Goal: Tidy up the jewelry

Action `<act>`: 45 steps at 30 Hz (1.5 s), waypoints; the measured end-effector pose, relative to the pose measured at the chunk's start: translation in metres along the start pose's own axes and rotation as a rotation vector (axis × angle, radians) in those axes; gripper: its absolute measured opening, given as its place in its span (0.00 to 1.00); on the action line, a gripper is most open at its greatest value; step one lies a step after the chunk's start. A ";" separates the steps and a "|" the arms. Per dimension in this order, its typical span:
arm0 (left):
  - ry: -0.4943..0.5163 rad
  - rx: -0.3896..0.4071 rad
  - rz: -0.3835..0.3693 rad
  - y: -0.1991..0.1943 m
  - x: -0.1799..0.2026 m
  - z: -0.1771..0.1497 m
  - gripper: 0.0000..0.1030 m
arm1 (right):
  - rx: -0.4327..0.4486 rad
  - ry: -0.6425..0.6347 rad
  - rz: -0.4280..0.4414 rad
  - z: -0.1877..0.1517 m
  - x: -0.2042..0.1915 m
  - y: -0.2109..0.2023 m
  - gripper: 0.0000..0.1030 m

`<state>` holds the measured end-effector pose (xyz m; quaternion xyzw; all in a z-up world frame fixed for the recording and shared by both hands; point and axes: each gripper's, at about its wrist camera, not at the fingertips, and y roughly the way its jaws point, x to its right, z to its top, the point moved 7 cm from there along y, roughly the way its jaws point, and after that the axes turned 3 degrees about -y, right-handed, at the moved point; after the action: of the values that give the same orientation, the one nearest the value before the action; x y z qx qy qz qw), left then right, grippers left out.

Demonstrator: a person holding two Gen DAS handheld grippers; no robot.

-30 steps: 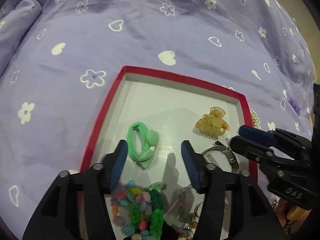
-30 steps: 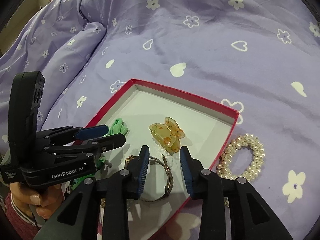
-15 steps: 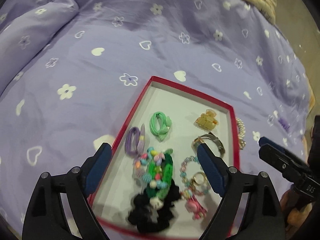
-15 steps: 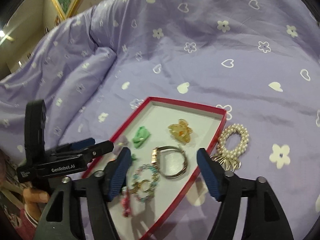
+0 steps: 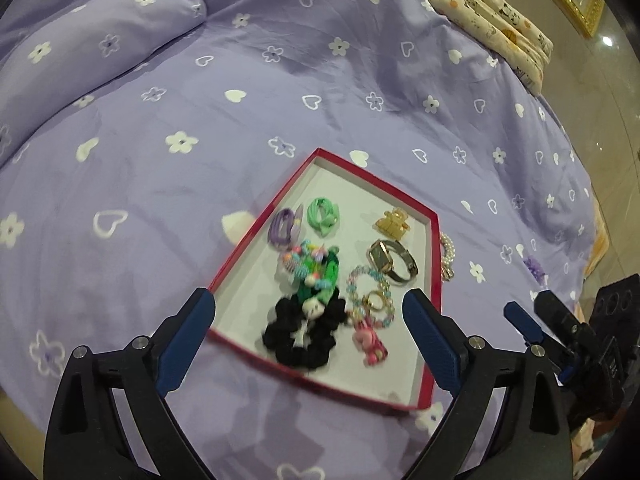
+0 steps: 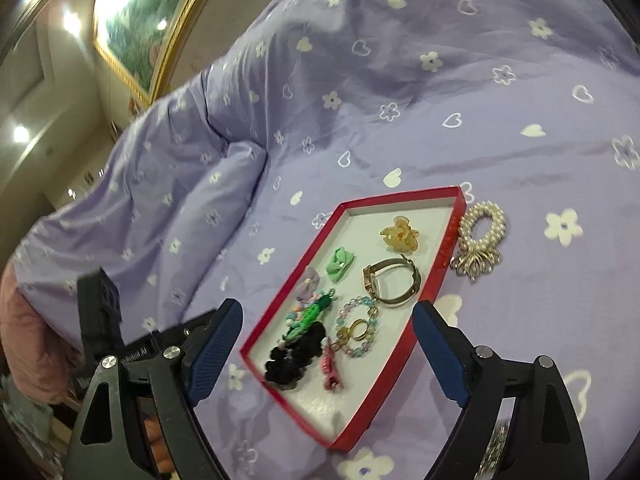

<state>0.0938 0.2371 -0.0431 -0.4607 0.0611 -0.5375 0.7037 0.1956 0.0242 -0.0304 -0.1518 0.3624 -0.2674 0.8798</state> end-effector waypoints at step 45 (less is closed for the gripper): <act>0.303 0.247 0.241 -0.053 0.012 -0.090 1.00 | 0.035 -0.370 -0.322 -0.096 -0.021 -0.041 1.00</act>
<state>0.0091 0.1749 -0.0515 -0.2745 0.1546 -0.5160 0.7965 0.0995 -0.0039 -0.0662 -0.2385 0.1616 -0.3780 0.8798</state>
